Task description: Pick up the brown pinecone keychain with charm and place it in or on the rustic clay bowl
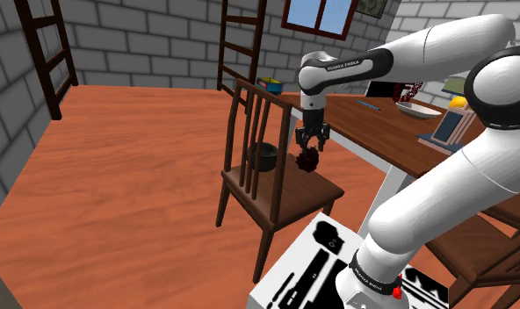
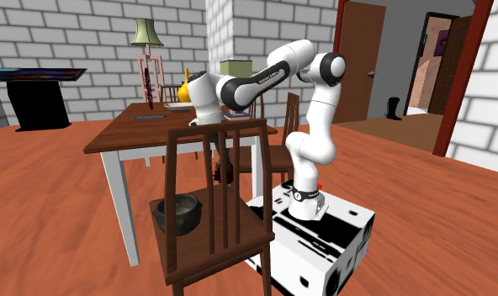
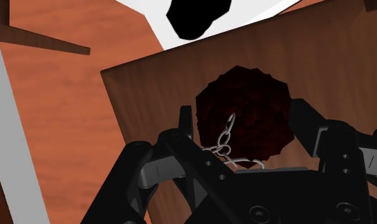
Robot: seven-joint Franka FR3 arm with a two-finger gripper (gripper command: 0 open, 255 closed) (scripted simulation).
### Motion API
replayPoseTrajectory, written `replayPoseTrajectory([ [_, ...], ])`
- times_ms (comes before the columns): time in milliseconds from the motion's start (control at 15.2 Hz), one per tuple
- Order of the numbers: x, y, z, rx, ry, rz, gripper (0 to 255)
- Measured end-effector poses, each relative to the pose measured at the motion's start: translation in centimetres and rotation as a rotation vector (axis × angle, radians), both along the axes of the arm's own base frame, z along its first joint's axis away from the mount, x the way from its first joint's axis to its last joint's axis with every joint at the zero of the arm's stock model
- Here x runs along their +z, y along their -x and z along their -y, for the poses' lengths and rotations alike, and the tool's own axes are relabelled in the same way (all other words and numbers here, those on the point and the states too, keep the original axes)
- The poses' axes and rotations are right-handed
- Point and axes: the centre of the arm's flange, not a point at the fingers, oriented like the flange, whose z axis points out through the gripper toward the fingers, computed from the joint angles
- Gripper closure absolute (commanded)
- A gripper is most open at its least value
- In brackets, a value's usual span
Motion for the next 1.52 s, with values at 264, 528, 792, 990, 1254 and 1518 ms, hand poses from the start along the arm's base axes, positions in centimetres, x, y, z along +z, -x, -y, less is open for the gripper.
replayPoseTrajectory([
  [264,2.0,0.0,0.0,0.000,0.000,0.000,255],
  [528,4.2,0.0,0.0,0.000,0.000,0.000,255],
  [792,6.3,0.1,0.0,0.000,0.000,0.000,255],
  [990,7.1,-2.6,-0.1,0.000,0.000,0.000,255],
  [1254,8.3,-7.8,-0.8,0.000,0.000,-0.001,255],
  [1518,8.8,-13.1,-0.9,0.000,0.000,-0.001,255],
])
